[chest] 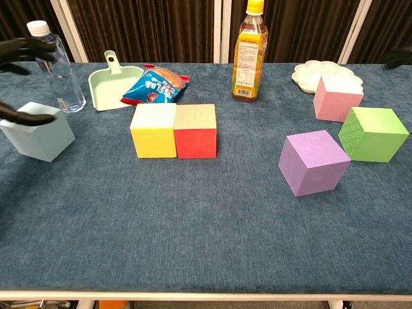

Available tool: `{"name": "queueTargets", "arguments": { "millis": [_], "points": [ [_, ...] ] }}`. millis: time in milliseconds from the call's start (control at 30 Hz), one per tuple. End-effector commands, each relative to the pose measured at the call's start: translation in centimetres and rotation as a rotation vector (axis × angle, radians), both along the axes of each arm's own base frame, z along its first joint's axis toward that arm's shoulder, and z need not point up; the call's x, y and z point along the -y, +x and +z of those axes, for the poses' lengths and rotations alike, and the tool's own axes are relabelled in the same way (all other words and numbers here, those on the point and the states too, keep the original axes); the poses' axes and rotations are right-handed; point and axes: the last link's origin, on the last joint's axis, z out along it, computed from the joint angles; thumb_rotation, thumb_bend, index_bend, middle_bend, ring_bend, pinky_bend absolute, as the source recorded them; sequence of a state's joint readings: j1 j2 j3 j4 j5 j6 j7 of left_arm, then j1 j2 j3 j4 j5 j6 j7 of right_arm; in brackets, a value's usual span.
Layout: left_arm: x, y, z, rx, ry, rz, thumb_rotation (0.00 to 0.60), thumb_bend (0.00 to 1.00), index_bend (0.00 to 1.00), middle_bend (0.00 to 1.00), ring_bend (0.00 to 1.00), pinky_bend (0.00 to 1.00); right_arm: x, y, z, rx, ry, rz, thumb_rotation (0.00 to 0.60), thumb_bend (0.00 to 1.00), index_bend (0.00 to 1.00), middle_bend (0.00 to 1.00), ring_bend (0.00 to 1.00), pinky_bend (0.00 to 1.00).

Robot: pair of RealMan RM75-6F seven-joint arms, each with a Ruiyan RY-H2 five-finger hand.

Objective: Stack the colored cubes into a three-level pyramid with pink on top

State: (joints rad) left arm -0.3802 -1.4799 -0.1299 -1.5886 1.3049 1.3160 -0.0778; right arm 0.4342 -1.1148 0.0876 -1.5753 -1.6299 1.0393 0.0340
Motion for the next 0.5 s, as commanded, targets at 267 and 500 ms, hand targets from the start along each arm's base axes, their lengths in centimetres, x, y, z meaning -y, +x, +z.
{"name": "queueTargets", "arguments": {
  "millis": [267,500],
  "points": [
    [0.8,-1.4,1.2,0.014,0.015,0.053,0.6,0.11,0.11,0.1,0.0,0.13,0.8,3.7,-3.2,0.0,0.182,0.048,0.6,0.0,0.0,0.11,0.0,0.0],
    [1.0,-2.0,1.2,0.016,0.037,0.077,0.6,0.11,0.11,0.1,0.0,0.13,1.8,4.4,-6.2,-0.001,0.216,0.07,0.6,0.0,0.0,0.15,0.0,0.0]
  ]
}}
